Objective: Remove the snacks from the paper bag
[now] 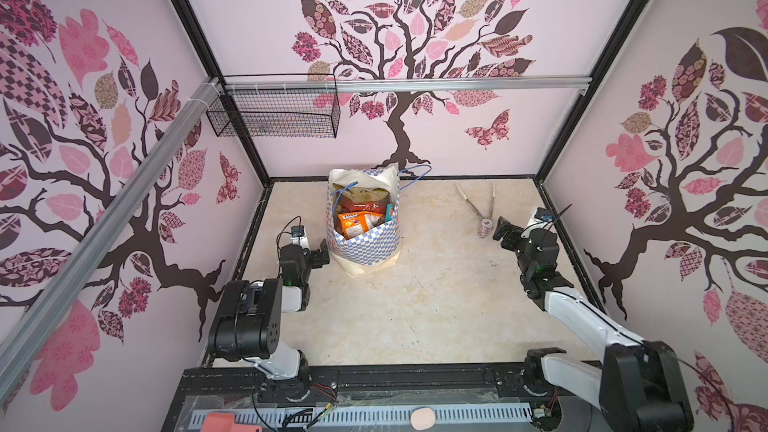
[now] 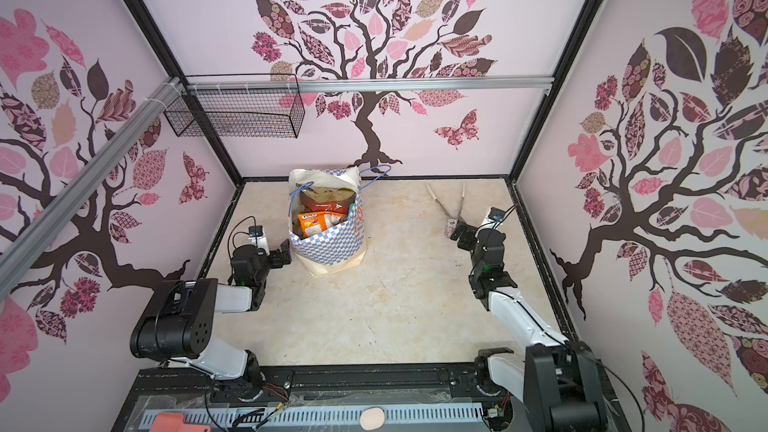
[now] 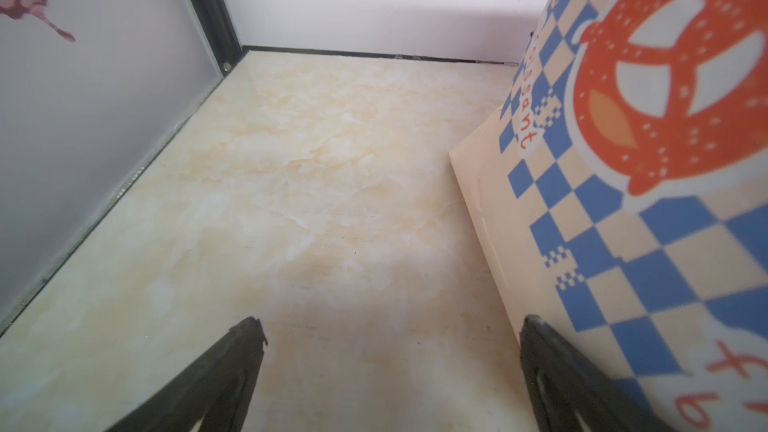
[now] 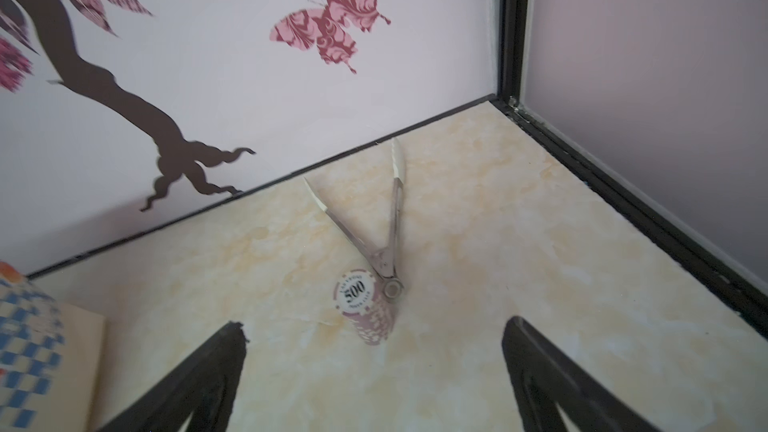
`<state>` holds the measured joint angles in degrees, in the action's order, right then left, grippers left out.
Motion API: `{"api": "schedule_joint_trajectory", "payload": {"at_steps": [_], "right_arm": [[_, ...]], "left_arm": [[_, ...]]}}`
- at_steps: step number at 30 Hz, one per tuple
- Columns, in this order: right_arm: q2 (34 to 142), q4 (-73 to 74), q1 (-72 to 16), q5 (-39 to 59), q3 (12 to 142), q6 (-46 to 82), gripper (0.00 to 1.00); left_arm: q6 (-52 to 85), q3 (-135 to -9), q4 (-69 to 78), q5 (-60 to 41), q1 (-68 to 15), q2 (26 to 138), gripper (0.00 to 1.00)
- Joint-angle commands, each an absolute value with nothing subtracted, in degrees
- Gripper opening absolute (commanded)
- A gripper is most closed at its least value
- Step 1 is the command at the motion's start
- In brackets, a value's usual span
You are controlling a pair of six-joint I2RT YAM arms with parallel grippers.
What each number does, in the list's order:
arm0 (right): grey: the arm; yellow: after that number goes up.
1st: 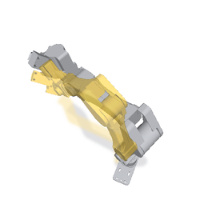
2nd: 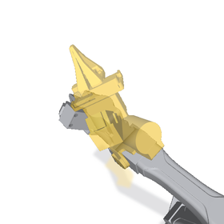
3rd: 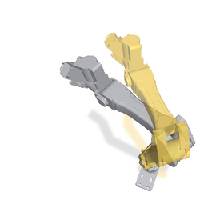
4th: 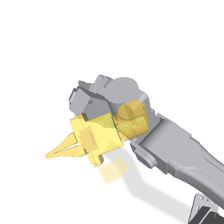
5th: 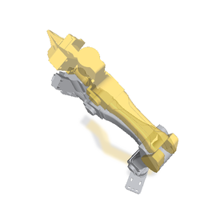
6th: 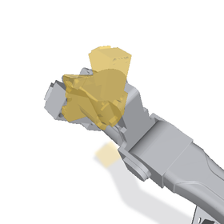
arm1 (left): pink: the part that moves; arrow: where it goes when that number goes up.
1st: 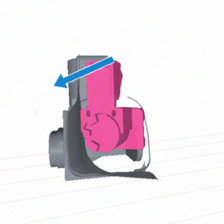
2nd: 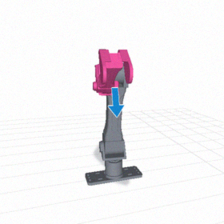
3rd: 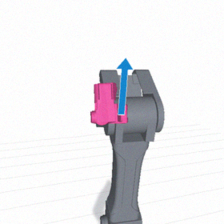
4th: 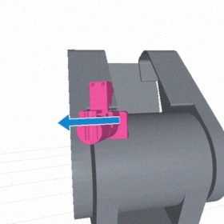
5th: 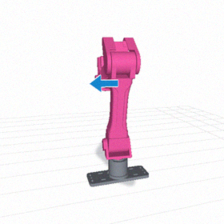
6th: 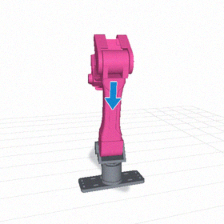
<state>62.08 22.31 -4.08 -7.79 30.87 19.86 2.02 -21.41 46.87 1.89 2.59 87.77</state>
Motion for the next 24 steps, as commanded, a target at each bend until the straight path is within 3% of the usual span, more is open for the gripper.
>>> {"api": "schedule_joint_trajectory", "payload": {"at_steps": [1, 7, 10, 17, 24], "right_arm": [[59.44, 1.61, -4.61, 4.05, 38.96, 30.57, 0.99], [67.11, -16.26, -10.89, 12.96, 57.01, 28.96, 1.00], [71.41, -21.66, -15.59, 15.01, 64.88, 28.12, 1.00], [83.20, -30.08, -28.27, 11.84, 81.19, 24.96, 1.00], [94.04, -28.50, -32.04, 10.68, 90.62, 26.55, 1.00]], "left_arm": [[5.17, -22.28, 38.54, 7.77, 2.20, 78.54, 0.98], [17.55, -30.77, 12.32, 18.61, -1.68, 64.79, 0.95], [24.86, -39.08, -4.12, 18.59, -3.15, 61.91, 0.95], [36.17, -59.36, -31.17, 5.90, -4.11, 61.21, 0.87], [39.90, -65.95, -31.33, -9.07, -5.94, 56.25, 0.70]]}}
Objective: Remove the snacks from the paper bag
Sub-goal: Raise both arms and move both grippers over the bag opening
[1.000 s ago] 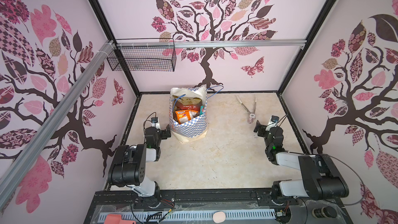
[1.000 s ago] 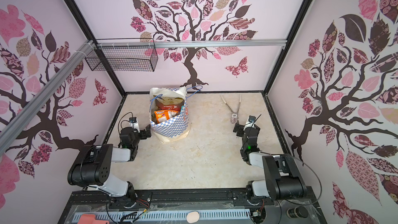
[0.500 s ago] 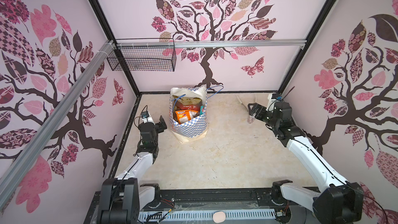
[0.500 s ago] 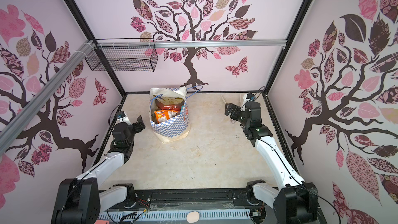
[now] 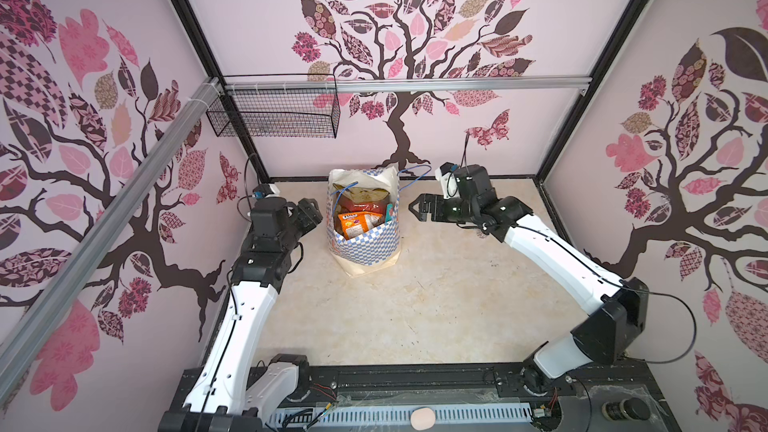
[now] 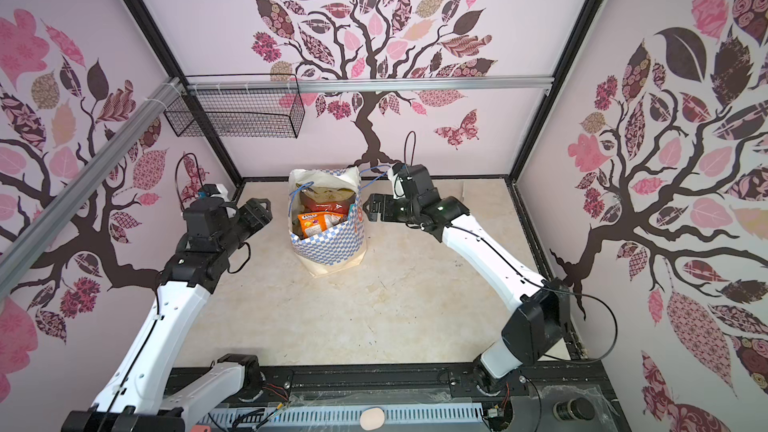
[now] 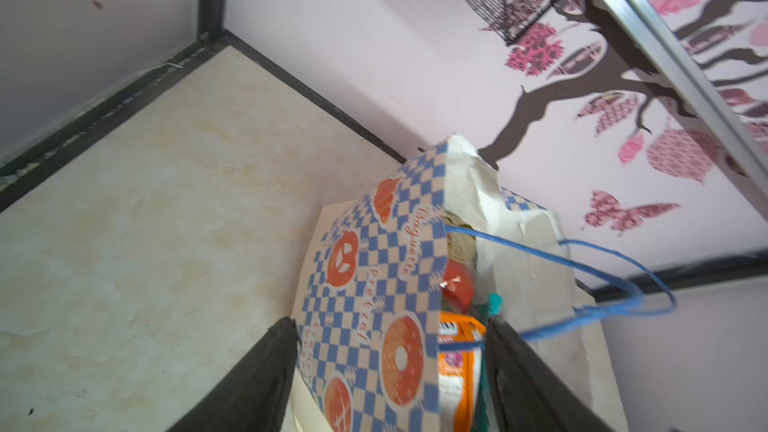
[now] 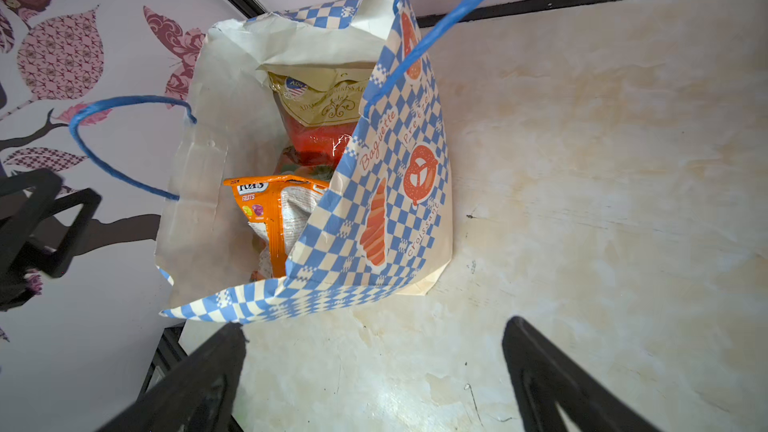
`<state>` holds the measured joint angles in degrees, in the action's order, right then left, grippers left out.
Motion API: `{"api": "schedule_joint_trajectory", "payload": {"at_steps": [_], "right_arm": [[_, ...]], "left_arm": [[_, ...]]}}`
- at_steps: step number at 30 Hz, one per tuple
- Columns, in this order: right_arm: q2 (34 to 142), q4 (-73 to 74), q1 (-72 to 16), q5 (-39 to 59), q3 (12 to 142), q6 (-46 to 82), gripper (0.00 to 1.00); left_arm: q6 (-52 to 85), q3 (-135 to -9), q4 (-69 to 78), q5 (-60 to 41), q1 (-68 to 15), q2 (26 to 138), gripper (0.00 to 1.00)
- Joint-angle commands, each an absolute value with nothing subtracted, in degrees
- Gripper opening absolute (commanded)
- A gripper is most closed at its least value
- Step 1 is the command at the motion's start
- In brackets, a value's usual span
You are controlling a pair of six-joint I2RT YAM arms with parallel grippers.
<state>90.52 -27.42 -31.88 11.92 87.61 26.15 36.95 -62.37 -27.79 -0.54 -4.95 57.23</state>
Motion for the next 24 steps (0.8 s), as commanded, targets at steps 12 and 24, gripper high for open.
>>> {"api": "schedule_joint_trajectory", "payload": {"at_steps": [12, 24], "right_arm": [[108.16, -26.65, -32.16, 11.72, 101.34, 30.81, 0.95], [108.61, -20.23, -32.28, 11.29, 96.16, 32.35, 0.52]], "left_arm": [[21.34, -84.01, -48.17, 19.69, -22.32, 74.06, 0.83], [18.88, -84.02, -46.74, 17.16, -14.65, 84.02, 0.55]]}}
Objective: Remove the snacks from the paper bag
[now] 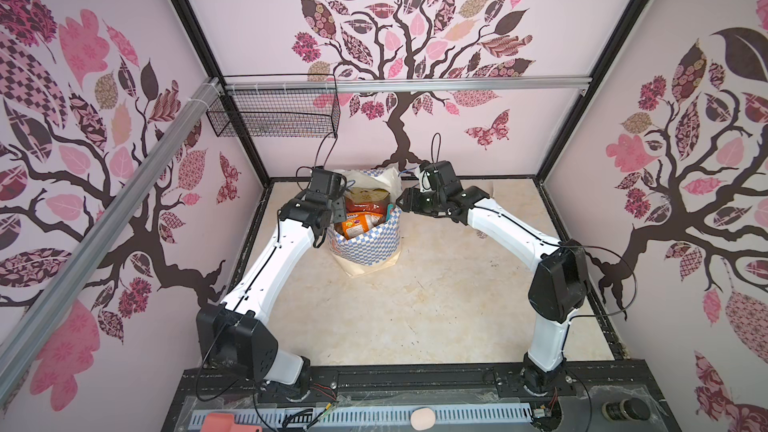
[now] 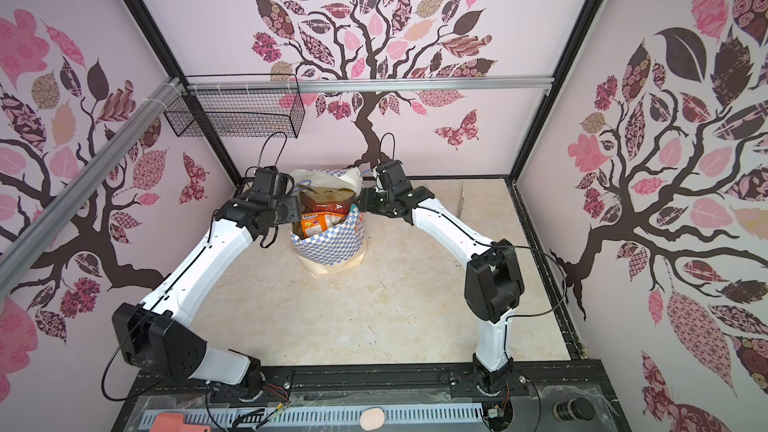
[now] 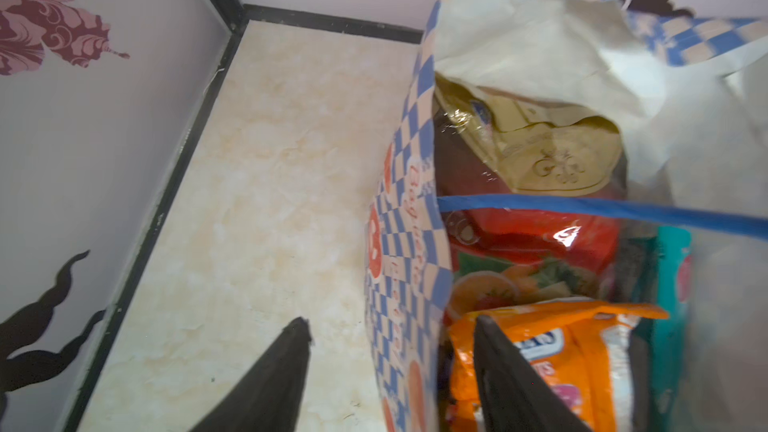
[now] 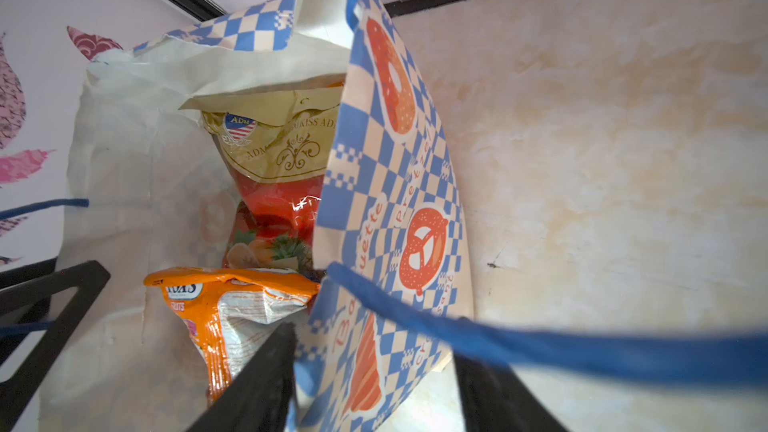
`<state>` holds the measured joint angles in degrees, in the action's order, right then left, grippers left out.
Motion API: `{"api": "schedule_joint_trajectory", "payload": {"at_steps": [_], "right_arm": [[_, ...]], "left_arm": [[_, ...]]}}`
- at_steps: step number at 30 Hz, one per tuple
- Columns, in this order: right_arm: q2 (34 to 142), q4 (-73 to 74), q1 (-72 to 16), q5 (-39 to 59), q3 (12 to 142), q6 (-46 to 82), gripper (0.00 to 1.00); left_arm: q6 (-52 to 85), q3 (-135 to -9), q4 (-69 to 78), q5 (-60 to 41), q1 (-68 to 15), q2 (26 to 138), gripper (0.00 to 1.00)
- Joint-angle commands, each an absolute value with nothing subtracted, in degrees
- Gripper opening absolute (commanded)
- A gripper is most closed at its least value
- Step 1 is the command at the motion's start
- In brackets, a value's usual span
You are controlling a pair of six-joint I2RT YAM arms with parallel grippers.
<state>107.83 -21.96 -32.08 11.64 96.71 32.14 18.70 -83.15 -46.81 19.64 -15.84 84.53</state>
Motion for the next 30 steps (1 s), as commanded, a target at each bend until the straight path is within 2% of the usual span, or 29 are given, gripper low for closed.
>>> {"api": "schedule_joint_trajectory", "payload": {"at_steps": [1, 7, 9, 18, 24, 30], "right_arm": [[108.63, -19.90, -32.30, 11.25, 96.24, 32.57, 0.46], [108.79, -19.37, -32.31, 13.25, 97.62, 33.82, 0.10], [107.77, -19.10, -32.29, 13.99, 97.53, 34.56, 0.02], [93.67, -14.33, -32.32, 13.25, 87.26, 35.60, 0.00], [84.21, -13.85, -31.60, 12.31, 77.80, 35.56, 0.00], [74.52, -15.73, -26.54, 15.38, 67.99, 37.26, 0.00]], "left_arm": [[19.03, -83.45, -46.63, 16.28, -14.25, 83.97, 0.49], [20.62, -81.53, -45.04, 7.30, -13.39, 82.45, 0.13], [21.16, -80.78, -43.64, 2.83, -13.37, 81.55, 0.00], [30.20, -77.70, -34.04, -19.20, -13.58, 77.43, 0.00], [33.17, -77.45, -31.91, -20.80, -19.24, 75.61, 0.00], [37.95, -75.22, -31.80, -20.65, -24.47, 73.12, 0.00]]}}
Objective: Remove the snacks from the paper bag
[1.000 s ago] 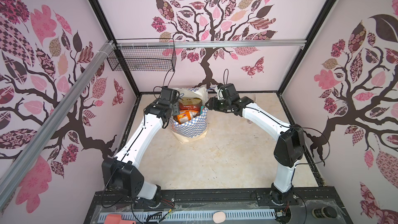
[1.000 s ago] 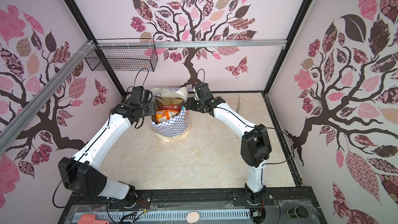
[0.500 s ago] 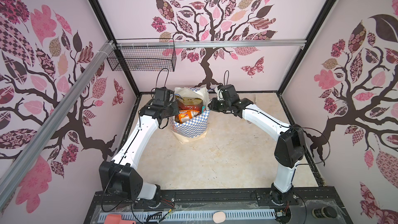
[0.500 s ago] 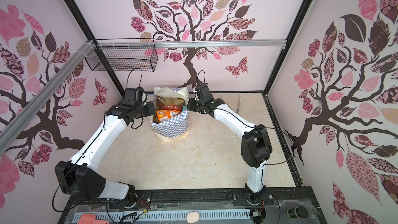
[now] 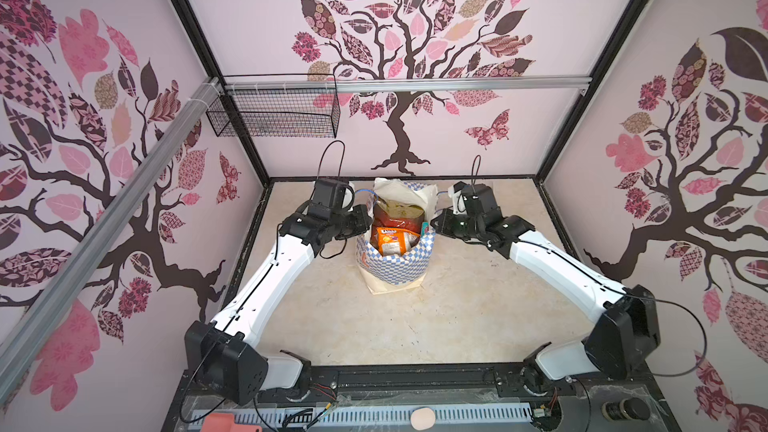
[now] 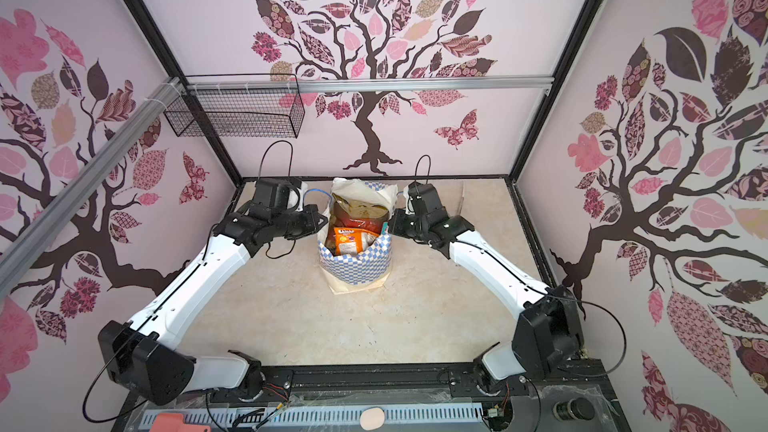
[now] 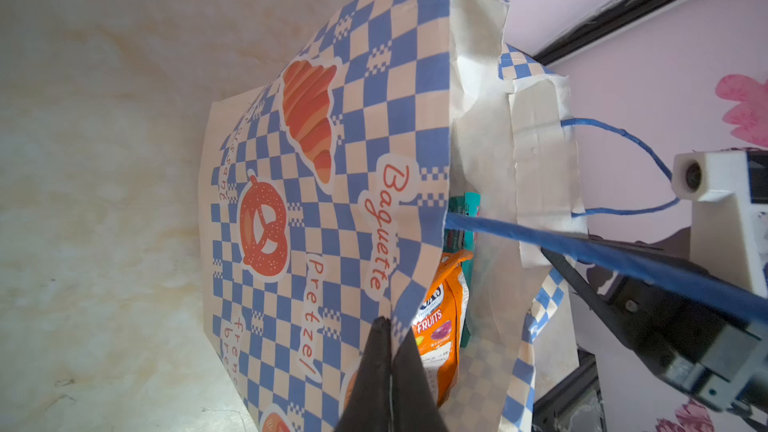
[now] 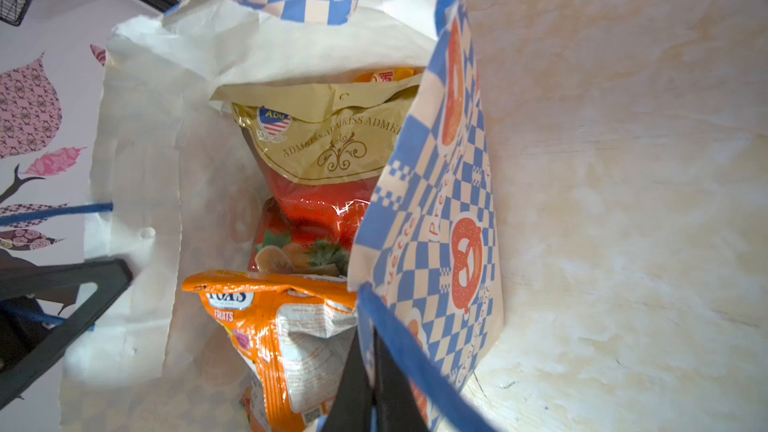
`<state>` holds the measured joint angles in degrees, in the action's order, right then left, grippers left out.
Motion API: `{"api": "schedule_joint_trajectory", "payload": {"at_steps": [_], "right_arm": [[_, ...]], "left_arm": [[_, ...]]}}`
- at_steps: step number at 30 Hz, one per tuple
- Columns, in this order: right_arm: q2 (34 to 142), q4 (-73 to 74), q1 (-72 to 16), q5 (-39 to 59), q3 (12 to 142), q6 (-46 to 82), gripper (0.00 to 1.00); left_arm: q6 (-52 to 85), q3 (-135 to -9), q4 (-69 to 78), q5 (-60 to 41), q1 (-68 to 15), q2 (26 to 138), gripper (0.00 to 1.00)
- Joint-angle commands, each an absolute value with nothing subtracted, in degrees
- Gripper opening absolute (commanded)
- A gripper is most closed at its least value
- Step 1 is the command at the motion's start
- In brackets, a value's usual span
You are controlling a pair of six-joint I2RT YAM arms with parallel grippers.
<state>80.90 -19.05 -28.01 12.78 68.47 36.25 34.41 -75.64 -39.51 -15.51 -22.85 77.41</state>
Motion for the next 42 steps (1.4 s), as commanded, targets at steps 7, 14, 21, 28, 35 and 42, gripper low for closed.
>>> {"api": "schedule_joint_trajectory", "payload": {"at_steps": [7, 14, 21, 28, 35, 42], "right_arm": [[66.23, -21.36, -25.05, 18.10, 63.05, 35.27, 0.00], [60.27, -19.86, -25.05, 14.99, 57.17, 37.31, 0.18], [61.08, -26.60, -25.04, 8.07, 63.79, 32.54, 0.67], [58.48, -28.65, -25.68, 2.19, 73.46, 24.38, 0.78], [66.84, -40.33, -33.86, 4.25, 87.80, 12.40, 0.89], [74.68, -47.49, -35.20, 13.47, 92.65, 9.40, 0.90]], "left_arm": [[39.43, -71.61, -35.03, -20.82, -28.12, 69.90, 0.00], [41.92, -67.44, -34.46, -19.09, -29.75, 65.99, 0.00], [35.56, -68.96, -39.34, -14.60, -29.73, 63.22, 0.44], [26.65, -70.67, -42.45, -13.26, -29.71, 54.88, 0.63], [16.66, -74.71, -45.06, -18.56, -29.79, 46.31, 0.75], [7.88, -75.23, -48.27, -29.81, -29.73, 40.77, 0.97]]}}
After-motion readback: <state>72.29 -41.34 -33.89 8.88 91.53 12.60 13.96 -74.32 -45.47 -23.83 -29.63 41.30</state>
